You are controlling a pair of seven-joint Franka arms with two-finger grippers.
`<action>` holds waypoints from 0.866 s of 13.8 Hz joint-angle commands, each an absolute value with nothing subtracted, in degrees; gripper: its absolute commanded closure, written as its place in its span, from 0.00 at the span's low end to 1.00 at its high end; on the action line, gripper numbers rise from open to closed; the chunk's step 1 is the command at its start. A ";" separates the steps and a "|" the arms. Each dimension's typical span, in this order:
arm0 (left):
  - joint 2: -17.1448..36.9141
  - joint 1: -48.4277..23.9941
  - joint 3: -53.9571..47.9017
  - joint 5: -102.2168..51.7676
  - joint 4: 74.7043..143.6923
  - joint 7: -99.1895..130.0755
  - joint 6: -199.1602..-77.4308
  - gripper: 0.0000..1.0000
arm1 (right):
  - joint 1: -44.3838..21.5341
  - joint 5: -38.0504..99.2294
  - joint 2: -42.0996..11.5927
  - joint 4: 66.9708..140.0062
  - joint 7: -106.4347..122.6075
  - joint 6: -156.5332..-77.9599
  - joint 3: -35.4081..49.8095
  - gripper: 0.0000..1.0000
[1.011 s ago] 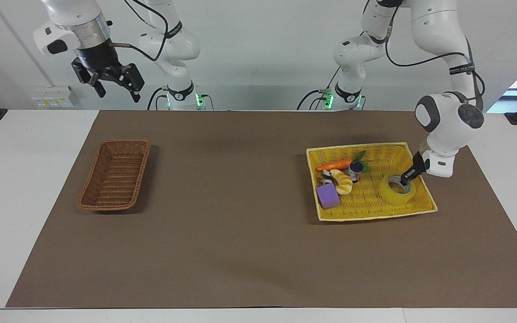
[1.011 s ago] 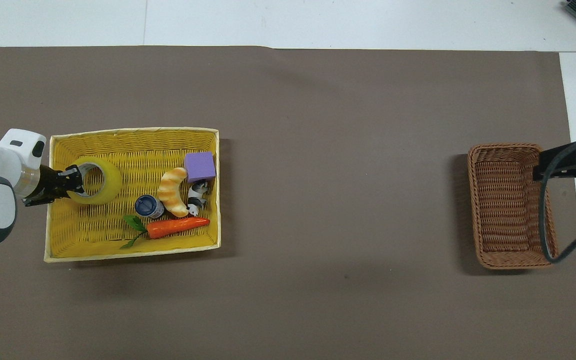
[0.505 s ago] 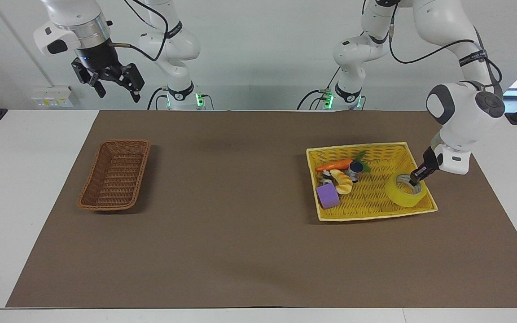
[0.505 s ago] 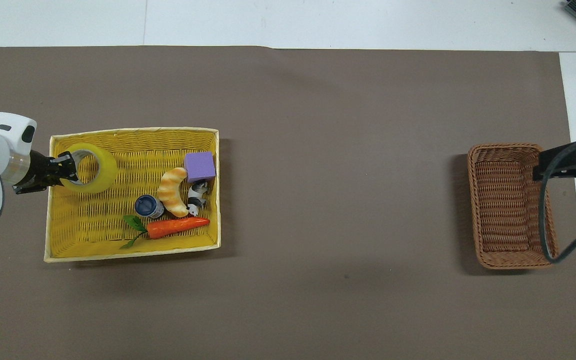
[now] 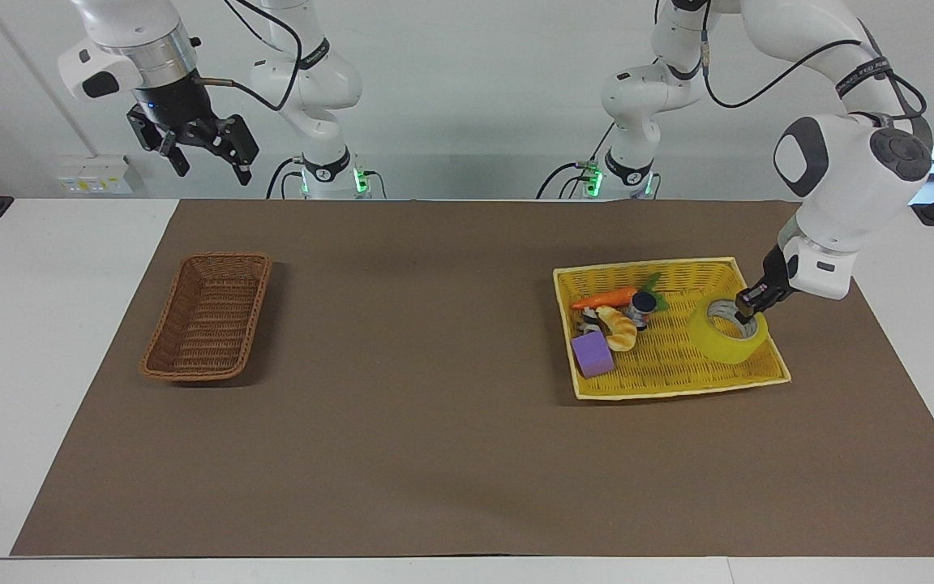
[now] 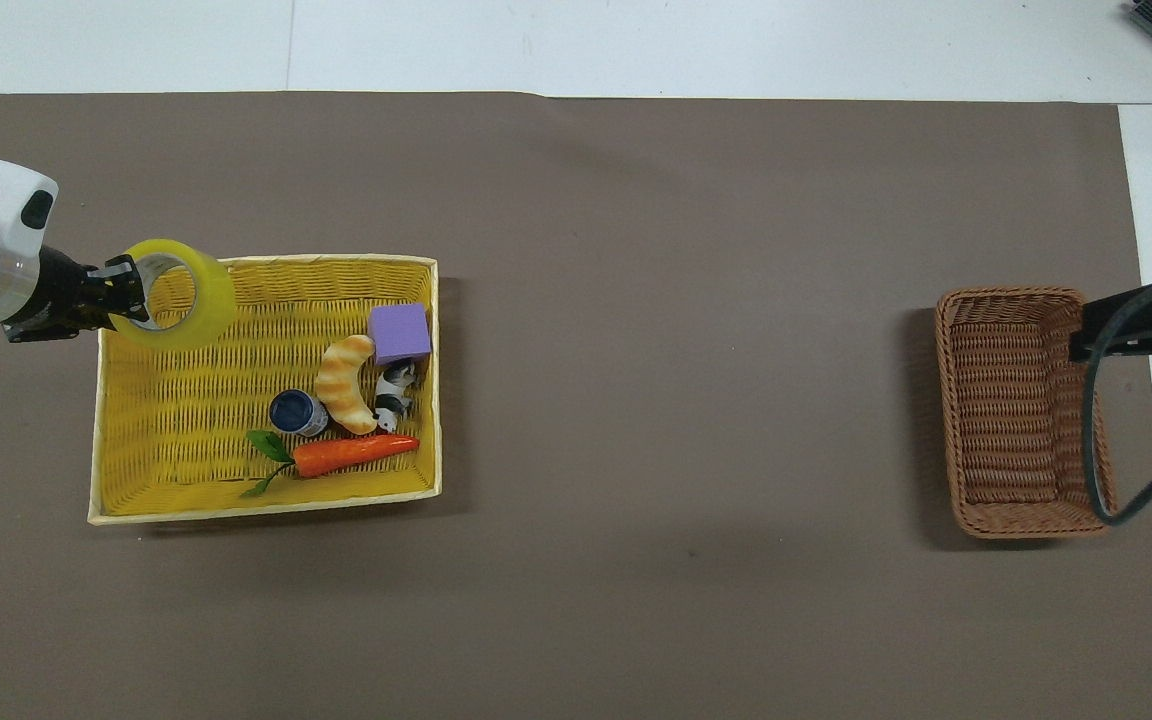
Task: Move tape to another basket
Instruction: 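Lift the tape with the left gripper while the right gripper reaches forward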
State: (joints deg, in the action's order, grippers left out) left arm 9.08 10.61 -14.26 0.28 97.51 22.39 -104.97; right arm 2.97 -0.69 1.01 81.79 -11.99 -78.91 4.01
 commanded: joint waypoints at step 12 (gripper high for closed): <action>8.35 -15.54 -13.89 -0.09 91.41 34.36 -90.98 1.00 | 2.90 7.28 4.13 91.22 -11.33 -84.01 4.48 0.00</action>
